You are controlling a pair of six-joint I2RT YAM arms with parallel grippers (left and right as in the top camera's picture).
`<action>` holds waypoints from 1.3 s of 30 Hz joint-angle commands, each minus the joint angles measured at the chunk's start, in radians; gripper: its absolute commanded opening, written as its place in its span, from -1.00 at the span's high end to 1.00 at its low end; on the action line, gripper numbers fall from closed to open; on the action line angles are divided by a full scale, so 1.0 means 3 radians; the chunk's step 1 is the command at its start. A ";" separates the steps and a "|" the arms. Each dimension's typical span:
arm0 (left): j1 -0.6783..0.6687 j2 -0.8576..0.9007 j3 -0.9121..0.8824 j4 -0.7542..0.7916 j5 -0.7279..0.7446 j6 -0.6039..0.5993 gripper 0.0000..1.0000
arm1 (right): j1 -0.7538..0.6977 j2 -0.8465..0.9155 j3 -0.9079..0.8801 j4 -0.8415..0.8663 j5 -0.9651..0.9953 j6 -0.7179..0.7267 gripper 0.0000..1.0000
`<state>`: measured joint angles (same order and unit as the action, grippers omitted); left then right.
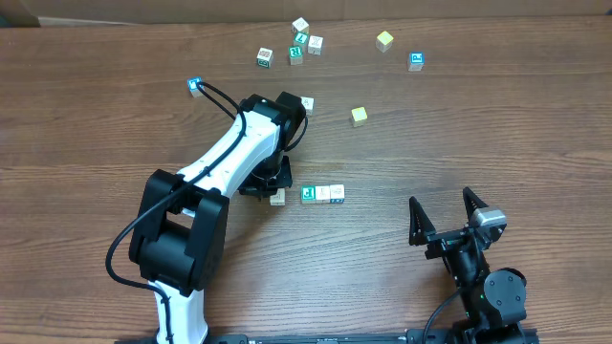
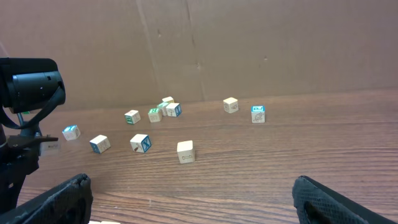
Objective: Form a horizontal line
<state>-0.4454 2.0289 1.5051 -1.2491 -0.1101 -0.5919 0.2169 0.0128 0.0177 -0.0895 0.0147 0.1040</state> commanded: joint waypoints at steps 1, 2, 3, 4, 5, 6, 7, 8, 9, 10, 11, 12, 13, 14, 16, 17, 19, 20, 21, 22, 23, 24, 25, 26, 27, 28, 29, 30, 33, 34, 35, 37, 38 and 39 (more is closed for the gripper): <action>-0.0004 0.0032 -0.0038 0.0008 -0.0067 0.0066 0.92 | 0.0015 -0.0032 -0.0032 0.0023 0.0006 -0.0014 -1.00; -0.0004 0.0032 -0.0039 0.0009 -0.0069 0.0066 0.92 | 0.0015 -0.0033 -0.0032 0.0023 0.0006 -0.0014 -1.00; -0.0004 0.0032 -0.0042 0.0011 -0.0067 0.0066 0.92 | 0.0015 -0.0033 -0.0032 0.0023 0.0006 -0.0014 -1.00; -0.0004 0.0032 -0.0043 0.0013 -0.0067 0.0066 0.91 | 0.0015 -0.0033 -0.0032 0.0023 0.0006 -0.0014 -1.00; -0.0004 0.0032 -0.0045 0.0015 -0.0069 0.0066 0.92 | 0.0015 -0.0033 -0.0032 0.0023 0.0006 -0.0014 -1.00; -0.0004 0.0032 -0.0050 0.0020 -0.0069 0.0066 0.91 | 0.0015 -0.0033 -0.0032 0.0023 0.0006 -0.0014 -1.00; -0.0004 0.0032 -0.0058 0.0036 -0.0067 0.0066 0.91 | 0.0015 -0.0033 -0.0032 0.0023 0.0006 -0.0014 -1.00; -0.0004 0.0032 -0.0075 0.0064 -0.0067 0.0066 0.92 | 0.0015 -0.0032 -0.0032 0.0023 0.0006 -0.0014 -1.00; -0.0004 0.0032 -0.0094 0.0093 -0.0066 0.0064 0.92 | 0.0015 -0.0033 -0.0032 0.0023 0.0006 -0.0014 -1.00; -0.0004 0.0032 -0.0118 0.0123 -0.0065 0.0061 0.92 | 0.0015 -0.0033 -0.0032 0.0023 0.0006 -0.0014 -1.00; -0.0004 0.0032 -0.0151 0.0167 -0.0065 0.0057 0.92 | 0.0015 -0.0033 -0.0032 0.0023 0.0006 -0.0014 -1.00; -0.0004 0.0032 -0.0173 0.0183 -0.0066 0.0055 0.91 | 0.0015 -0.0033 -0.0032 0.0023 0.0006 -0.0014 -1.00; -0.0004 0.0032 -0.0197 0.0202 -0.0066 0.0055 0.92 | 0.0015 -0.0033 -0.0032 0.0023 0.0006 -0.0014 -1.00; -0.0004 0.0032 -0.0216 0.0215 -0.0066 0.0055 0.92 | 0.0015 -0.0032 -0.0032 0.0023 0.0006 -0.0014 -1.00; -0.0001 0.0032 -0.0224 0.0220 -0.0066 0.0055 0.92 | 0.0015 -0.0033 -0.0032 0.0023 0.0006 -0.0014 -1.00; -0.0001 0.0032 -0.0224 0.0237 -0.0064 0.0053 0.91 | 0.0015 -0.0033 -0.0032 0.0023 0.0006 -0.0014 -1.00; -0.0001 0.0032 -0.0224 0.0278 -0.0032 0.0055 0.92 | 0.0015 -0.0033 -0.0032 0.0023 0.0006 -0.0014 -1.00; -0.0001 0.0032 -0.0224 0.0296 -0.0001 0.0058 0.91 | 0.0015 -0.0033 -0.0032 0.0023 0.0006 -0.0014 -1.00; -0.0001 0.0032 -0.0224 0.0320 0.0033 0.0069 0.92 | 0.0015 -0.0033 -0.0032 0.0023 0.0006 -0.0014 -1.00; -0.0001 0.0032 -0.0224 0.0329 0.0075 0.0070 0.92 | 0.0015 -0.0033 -0.0032 0.0023 0.0006 -0.0014 -1.00; -0.0001 0.0032 -0.0224 0.0333 0.0108 0.0071 0.91 | 0.0015 -0.0032 -0.0032 0.0023 0.0006 -0.0014 -1.00; -0.0001 0.0032 -0.0224 0.0334 0.0177 0.0084 0.91 | 0.0015 -0.0033 -0.0032 0.0023 0.0006 -0.0014 -1.00; -0.0001 0.0032 -0.0224 0.0334 0.0229 0.0095 0.91 | 0.0015 -0.0033 -0.0032 0.0023 0.0006 -0.0014 -1.00; -0.0001 0.0032 -0.0224 0.0334 0.0287 0.0102 0.92 | 0.0015 -0.0033 -0.0032 0.0023 0.0006 -0.0014 -1.00; -0.0001 0.0032 -0.0224 0.0334 0.0340 0.0104 0.91 | 0.0015 -0.0033 -0.0032 0.0023 0.0006 -0.0014 -1.00; -0.0001 0.0032 -0.0224 0.0334 0.0383 0.0103 0.91 | 0.0015 -0.0033 -0.0032 0.0023 0.0006 -0.0014 -1.00; -0.0001 0.0032 -0.0224 0.0341 0.0427 0.0104 0.92 | 0.0015 -0.0033 -0.0032 0.0023 0.0006 -0.0014 -1.00; -0.0001 0.0032 -0.0224 0.0341 0.0453 0.0103 0.91 | 0.0015 -0.0033 -0.0032 0.0023 0.0006 -0.0014 -1.00; -0.0001 0.0032 -0.0224 0.0355 0.0459 0.0103 0.91 | 0.0015 -0.0033 -0.0032 0.0023 0.0006 -0.0014 -1.00; -0.0001 0.0032 -0.0224 0.0360 0.0458 0.0103 0.92 | 0.0015 -0.0032 -0.0032 0.0023 0.0006 -0.0014 -1.00; -0.0001 0.0032 -0.0224 0.0369 0.0458 0.0103 0.92 | 0.0015 -0.0033 -0.0032 0.0023 0.0006 -0.0014 -1.00; -0.0001 0.0032 -0.0224 0.0393 0.0459 0.0103 0.92 | 0.0015 -0.0033 -0.0032 0.0023 0.0006 -0.0014 -1.00; -0.0001 0.0032 -0.0224 0.0406 0.0459 0.0104 0.92 | 0.0015 -0.0033 -0.0032 0.0023 0.0006 -0.0014 -1.00; -0.0001 0.0032 -0.0224 0.0418 0.0458 0.0103 0.91 | 0.0015 -0.0033 -0.0032 0.0023 0.0006 -0.0014 -1.00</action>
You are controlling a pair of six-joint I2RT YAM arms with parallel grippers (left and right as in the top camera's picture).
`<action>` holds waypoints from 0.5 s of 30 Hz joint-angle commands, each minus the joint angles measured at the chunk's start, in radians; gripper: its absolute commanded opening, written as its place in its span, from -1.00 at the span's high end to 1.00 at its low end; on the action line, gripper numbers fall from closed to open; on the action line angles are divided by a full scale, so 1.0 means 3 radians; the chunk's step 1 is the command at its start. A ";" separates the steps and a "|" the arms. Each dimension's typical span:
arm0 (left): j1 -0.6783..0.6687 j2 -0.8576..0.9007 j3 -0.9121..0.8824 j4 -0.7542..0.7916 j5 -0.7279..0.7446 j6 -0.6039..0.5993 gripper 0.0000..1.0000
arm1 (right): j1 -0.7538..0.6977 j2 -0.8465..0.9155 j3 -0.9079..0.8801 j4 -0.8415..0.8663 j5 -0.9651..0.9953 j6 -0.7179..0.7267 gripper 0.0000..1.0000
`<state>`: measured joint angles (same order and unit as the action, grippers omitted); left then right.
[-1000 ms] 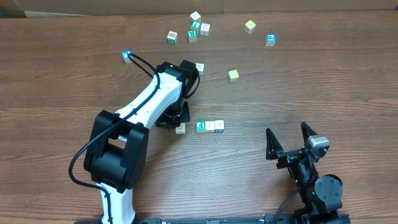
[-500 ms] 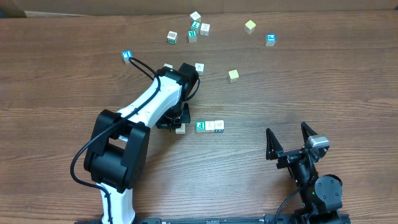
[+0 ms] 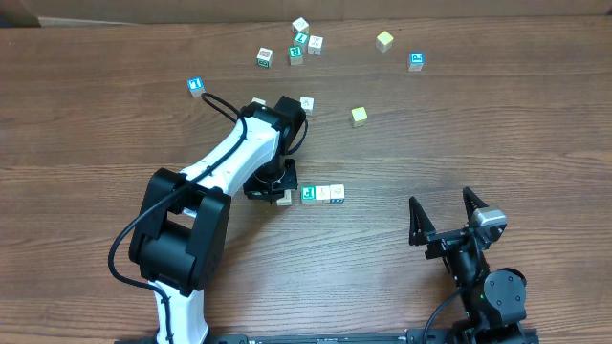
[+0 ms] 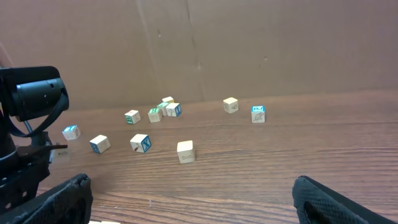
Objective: Form a horizontal line
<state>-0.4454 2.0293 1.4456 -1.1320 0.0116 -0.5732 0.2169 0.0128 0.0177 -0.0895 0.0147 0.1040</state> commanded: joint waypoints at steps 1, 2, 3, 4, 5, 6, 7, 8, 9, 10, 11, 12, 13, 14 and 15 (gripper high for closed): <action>-0.0001 0.0031 -0.0025 0.0048 0.0052 0.0041 0.91 | 0.0015 -0.0033 -0.0032 0.0023 0.0006 -0.0014 -1.00; -0.0001 0.0031 -0.0025 0.0062 0.0052 0.0041 0.91 | 0.0015 -0.0033 -0.0032 0.0023 0.0006 -0.0014 -1.00; -0.0001 0.0031 -0.0025 0.0070 0.0052 0.0041 0.91 | 0.0015 -0.0033 -0.0032 0.0023 0.0006 -0.0014 -1.00; -0.0001 0.0031 -0.0025 0.0078 0.0052 0.0041 0.91 | 0.0015 -0.0033 -0.0032 0.0023 0.0006 -0.0014 -1.00; -0.0001 0.0031 -0.0025 0.0088 0.0053 0.0041 0.90 | 0.0015 -0.0033 -0.0032 0.0023 0.0006 -0.0014 -1.00; -0.0001 0.0031 -0.0025 0.0090 0.0053 0.0041 0.91 | 0.0015 -0.0033 -0.0032 0.0023 0.0006 -0.0014 -1.00; -0.0001 0.0031 -0.0025 0.0090 0.0053 0.0041 0.90 | 0.0015 -0.0033 -0.0032 0.0023 0.0006 -0.0014 -1.00; -0.0001 0.0031 -0.0025 0.0095 0.0055 0.0041 0.90 | 0.0015 -0.0033 -0.0032 0.0023 0.0006 -0.0014 -1.00; -0.0001 0.0031 -0.0025 0.0100 0.0064 0.0041 0.91 | 0.0015 -0.0033 -0.0032 0.0023 0.0006 -0.0014 -1.00; -0.0001 0.0031 -0.0025 0.0111 0.0080 0.0041 0.91 | 0.0015 -0.0033 -0.0032 0.0023 0.0006 -0.0014 -1.00; -0.0001 0.0031 -0.0025 0.0117 0.0103 0.0041 0.91 | 0.0015 -0.0033 -0.0032 0.0023 0.0006 -0.0014 -1.00; -0.0001 0.0031 -0.0025 0.0135 0.0123 0.0041 0.91 | 0.0015 -0.0033 -0.0032 0.0023 0.0006 -0.0014 -1.00; -0.0001 0.0031 -0.0025 0.0145 0.0141 0.0041 0.90 | 0.0015 -0.0033 -0.0032 0.0023 0.0006 -0.0014 -1.00; -0.0001 0.0031 -0.0025 0.0153 0.0144 0.0041 0.91 | 0.0015 -0.0033 -0.0032 0.0023 0.0006 -0.0014 -1.00; -0.0001 0.0031 -0.0025 0.0159 0.0144 0.0041 0.91 | 0.0015 -0.0033 -0.0032 0.0023 0.0006 -0.0014 -1.00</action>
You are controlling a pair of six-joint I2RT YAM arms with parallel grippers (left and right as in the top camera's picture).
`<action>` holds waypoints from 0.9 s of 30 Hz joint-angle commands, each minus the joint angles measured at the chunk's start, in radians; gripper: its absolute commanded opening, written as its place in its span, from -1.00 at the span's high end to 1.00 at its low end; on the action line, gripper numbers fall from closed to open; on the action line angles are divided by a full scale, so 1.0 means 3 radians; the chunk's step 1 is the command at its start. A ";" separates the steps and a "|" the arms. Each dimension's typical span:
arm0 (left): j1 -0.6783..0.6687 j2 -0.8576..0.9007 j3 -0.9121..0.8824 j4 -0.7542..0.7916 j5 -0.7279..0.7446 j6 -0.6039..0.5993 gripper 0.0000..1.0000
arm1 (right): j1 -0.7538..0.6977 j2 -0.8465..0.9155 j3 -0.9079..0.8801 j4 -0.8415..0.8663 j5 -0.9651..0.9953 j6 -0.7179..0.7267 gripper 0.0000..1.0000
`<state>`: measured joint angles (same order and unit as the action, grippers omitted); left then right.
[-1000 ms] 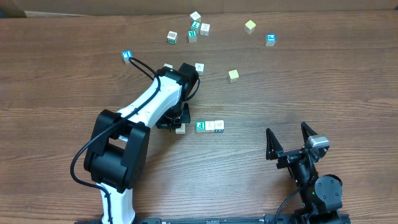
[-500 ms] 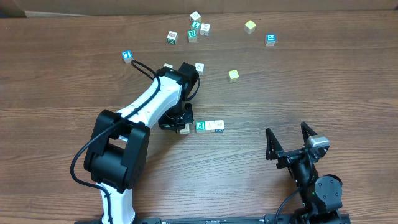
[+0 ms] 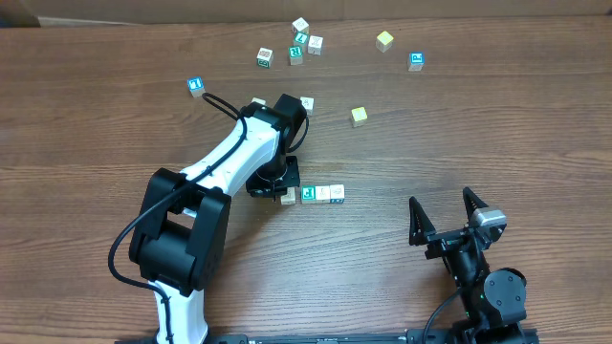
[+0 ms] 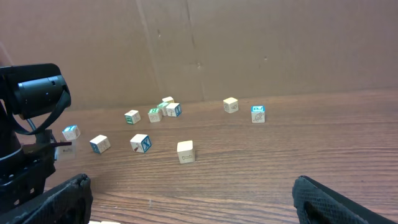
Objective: Form a horizontal line
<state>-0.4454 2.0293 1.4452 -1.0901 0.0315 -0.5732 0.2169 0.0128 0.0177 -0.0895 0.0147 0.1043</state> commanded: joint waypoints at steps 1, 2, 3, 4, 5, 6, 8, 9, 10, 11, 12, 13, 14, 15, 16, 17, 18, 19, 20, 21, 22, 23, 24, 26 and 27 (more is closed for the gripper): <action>-0.0001 0.0031 -0.0024 0.0020 0.0081 0.0041 0.90 | 0.0015 -0.0032 -0.0032 0.0023 0.0006 -0.0015 -1.00; -0.0001 0.0031 -0.0024 0.0020 0.0088 0.0041 0.90 | 0.0015 -0.0033 -0.0032 0.0023 0.0006 -0.0015 -1.00; -0.0001 0.0031 -0.0024 0.0022 0.0103 0.0041 0.90 | 0.0015 -0.0032 -0.0032 0.0023 0.0006 -0.0015 -1.00; -0.0001 0.0031 -0.0024 0.0023 0.0117 0.0041 0.90 | 0.0015 -0.0033 -0.0032 0.0023 0.0006 -0.0015 -1.00; -0.0001 0.0031 -0.0024 0.0024 0.0135 0.0041 0.90 | 0.0015 -0.0033 -0.0032 0.0023 0.0006 -0.0015 -1.00; -0.0001 0.0031 -0.0024 0.0028 0.0135 0.0041 0.91 | 0.0015 -0.0032 -0.0032 0.0023 0.0006 -0.0015 -1.00; -0.0001 0.0031 -0.0024 0.0047 0.0135 0.0042 0.91 | 0.0015 -0.0033 -0.0032 0.0023 0.0006 -0.0015 -1.00; -0.0001 0.0031 -0.0024 0.0055 0.0135 0.0042 0.90 | 0.0015 -0.0032 -0.0032 0.0023 0.0006 -0.0015 -1.00; -0.0001 0.0031 -0.0024 0.0061 0.0135 0.0042 0.90 | 0.0015 -0.0033 -0.0032 0.0023 0.0006 -0.0015 -1.00; -0.0001 0.0031 -0.0024 0.0064 0.0135 0.0042 0.91 | 0.0015 -0.0032 -0.0032 0.0023 0.0006 -0.0015 -1.00; -0.0001 0.0031 -0.0024 0.0065 0.0134 0.0042 0.90 | 0.0015 -0.0033 -0.0032 0.0023 0.0006 -0.0015 -1.00; -0.0001 0.0031 -0.0024 0.0069 0.0134 0.0042 0.90 | 0.0015 -0.0033 -0.0032 0.0023 0.0006 -0.0015 -1.00; -0.0001 0.0031 -0.0024 0.0074 0.0134 0.0042 0.90 | 0.0015 -0.0033 -0.0032 0.0023 0.0006 -0.0015 -1.00; -0.0001 0.0031 -0.0024 0.0079 0.0134 0.0042 0.90 | 0.0015 -0.0033 -0.0032 0.0023 0.0006 -0.0015 -1.00; -0.0001 0.0031 -0.0024 0.0083 0.0134 0.0042 0.90 | 0.0015 -0.0033 -0.0032 0.0023 0.0006 -0.0015 -1.00; -0.0001 0.0031 -0.0024 0.0084 0.0135 0.0042 0.90 | 0.0015 -0.0033 -0.0032 0.0023 0.0006 -0.0015 -1.00; -0.0001 0.0031 -0.0024 0.0083 0.0135 0.0042 0.90 | 0.0015 -0.0033 -0.0032 0.0023 0.0006 -0.0015 -1.00; -0.0001 0.0031 -0.0024 0.0083 0.0135 0.0041 0.90 | 0.0015 -0.0033 -0.0032 0.0023 0.0006 -0.0015 -1.00; -0.0001 0.0031 -0.0024 0.0081 0.0135 0.0041 0.89 | 0.0015 -0.0033 -0.0032 0.0023 0.0006 -0.0015 -1.00; -0.0003 0.0031 -0.0024 0.0080 0.0136 0.0042 0.90 | 0.0015 -0.0032 -0.0032 0.0023 0.0006 -0.0015 -1.00; -0.0003 0.0031 -0.0024 0.0078 0.0136 0.0042 0.90 | 0.0015 -0.0033 -0.0032 0.0023 0.0006 -0.0015 -1.00; -0.0003 0.0031 -0.0024 0.0076 0.0136 0.0041 0.90 | 0.0015 -0.0033 -0.0032 0.0023 0.0006 -0.0015 -1.00; -0.0003 0.0031 -0.0024 0.0075 0.0136 0.0041 0.90 | 0.0015 -0.0032 -0.0032 0.0023 0.0006 -0.0015 -1.00; -0.0003 0.0031 -0.0024 0.0075 0.0136 0.0041 0.90 | 0.0015 -0.0033 -0.0032 0.0023 0.0006 -0.0015 -1.00; -0.0003 0.0031 -0.0024 0.0079 0.0136 0.0041 0.90 | 0.0015 -0.0033 -0.0032 0.0023 0.0006 -0.0015 -1.00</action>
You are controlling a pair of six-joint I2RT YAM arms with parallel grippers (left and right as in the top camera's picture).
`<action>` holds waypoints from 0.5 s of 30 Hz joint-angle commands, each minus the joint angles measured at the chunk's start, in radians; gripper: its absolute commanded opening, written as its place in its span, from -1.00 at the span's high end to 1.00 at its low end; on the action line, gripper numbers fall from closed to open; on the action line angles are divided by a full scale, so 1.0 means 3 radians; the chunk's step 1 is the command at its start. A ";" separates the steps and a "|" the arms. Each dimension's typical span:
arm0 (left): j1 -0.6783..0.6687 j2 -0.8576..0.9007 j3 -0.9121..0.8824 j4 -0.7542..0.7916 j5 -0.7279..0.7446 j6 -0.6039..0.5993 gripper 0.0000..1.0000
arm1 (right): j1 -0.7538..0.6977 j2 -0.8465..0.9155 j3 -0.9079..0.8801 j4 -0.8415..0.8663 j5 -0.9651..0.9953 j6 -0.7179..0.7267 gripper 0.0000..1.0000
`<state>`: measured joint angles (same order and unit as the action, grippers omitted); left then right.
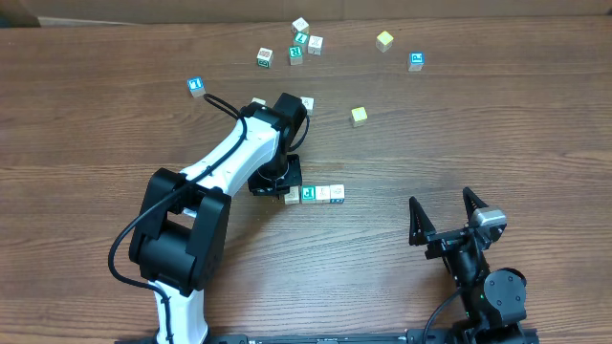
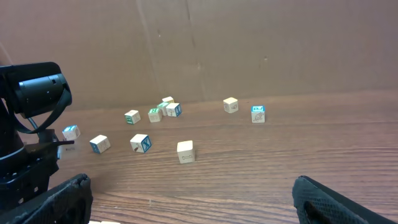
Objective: Form a horizontal line
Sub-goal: 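Push the '5' block right against the row with the left gripper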
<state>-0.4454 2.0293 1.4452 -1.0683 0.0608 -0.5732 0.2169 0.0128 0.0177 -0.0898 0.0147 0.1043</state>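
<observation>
A short row of blocks point(image 1: 323, 193) lies mid-table, a green-lettered one at its left end. My left gripper point(image 1: 284, 188) reaches down at the row's left end, shut on a plain wooden block point(image 1: 290, 197) that touches or nearly touches the green-lettered block. The gripper body hides most of that block. My right gripper point(image 1: 446, 222) rests open near the front right, nothing between its fingers point(image 2: 65, 198). In the right wrist view the left arm point(image 2: 34, 93) stands at the far left.
Loose blocks are scattered at the back: a cluster point(image 1: 295, 53), a blue one point(image 1: 196, 86), a yellow-green one point(image 1: 384, 40), a blue one point(image 1: 416, 61), one at mid-right point(image 1: 359, 116) and one beside the left wrist point(image 1: 306, 103). A cardboard wall point(image 2: 249, 43) backs the table.
My left gripper and its wooden block have shifted slightly right, closing the small gap to the row's left end. The right arm has not moved.
My left gripper held the wooden block well left of the row. At each later moment the gripper and block stood further right, and now the block sits against the row's left end. The right gripper stayed open and still throughout.
</observation>
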 commanded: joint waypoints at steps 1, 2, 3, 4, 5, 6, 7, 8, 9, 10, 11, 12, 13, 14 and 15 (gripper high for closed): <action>-0.0003 0.0031 -0.0024 0.0015 0.0037 0.0041 0.90 | 0.0015 -0.0033 -0.0032 0.0024 0.0006 -0.0015 -1.00; -0.0003 0.0031 -0.0024 0.0036 0.0037 0.0042 0.90 | 0.0015 -0.0032 -0.0032 0.0024 0.0006 -0.0015 -1.00; -0.0003 0.0031 -0.0024 0.0045 0.0037 0.0041 0.89 | 0.0015 -0.0033 -0.0032 0.0024 0.0006 -0.0015 -1.00; -0.0003 0.0031 -0.0024 0.0052 0.0037 0.0041 0.90 | 0.0015 -0.0033 -0.0032 0.0024 0.0006 -0.0015 -1.00; -0.0003 0.0031 -0.0024 0.0052 0.0037 0.0041 0.89 | 0.0015 -0.0033 -0.0032 0.0024 0.0006 -0.0015 -1.00; -0.0003 0.0031 -0.0024 0.0051 0.0038 0.0041 0.90 | 0.0015 -0.0033 -0.0032 0.0024 0.0006 -0.0015 -1.00; -0.0003 0.0031 -0.0024 0.0050 0.0039 0.0041 0.90 | 0.0015 -0.0032 -0.0032 0.0024 0.0006 -0.0015 -1.00; -0.0003 0.0031 -0.0024 0.0048 0.0047 0.0042 0.90 | 0.0015 -0.0033 -0.0032 0.0024 0.0006 -0.0015 -1.00; -0.0003 0.0031 -0.0024 0.0047 0.0058 0.0042 0.90 | 0.0015 -0.0033 -0.0032 0.0024 0.0006 -0.0015 -1.00; -0.0003 0.0031 -0.0024 0.0047 0.0062 0.0042 0.90 | 0.0015 -0.0033 -0.0032 0.0024 0.0006 -0.0015 -1.00; -0.0003 0.0031 -0.0024 0.0045 0.0061 0.0042 0.90 | 0.0015 -0.0033 -0.0032 0.0024 0.0006 -0.0015 -1.00; -0.0003 0.0031 -0.0024 0.0039 0.0061 0.0042 0.90 | 0.0015 -0.0033 -0.0032 0.0024 0.0006 -0.0015 -1.00; -0.0003 0.0031 -0.0024 0.0034 0.0061 0.0042 0.90 | 0.0015 -0.0033 -0.0032 0.0024 0.0006 -0.0015 -1.00; -0.0003 0.0031 -0.0024 0.0033 0.0061 0.0042 0.91 | 0.0015 -0.0033 -0.0032 0.0024 0.0006 -0.0015 -1.00; -0.0003 0.0031 -0.0024 0.0033 0.0061 0.0042 0.91 | 0.0015 -0.0033 -0.0032 0.0024 0.0006 -0.0015 -1.00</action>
<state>-0.4454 2.0293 1.4452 -1.0546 0.0685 -0.5732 0.2169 0.0128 0.0177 -0.0898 0.0147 0.1040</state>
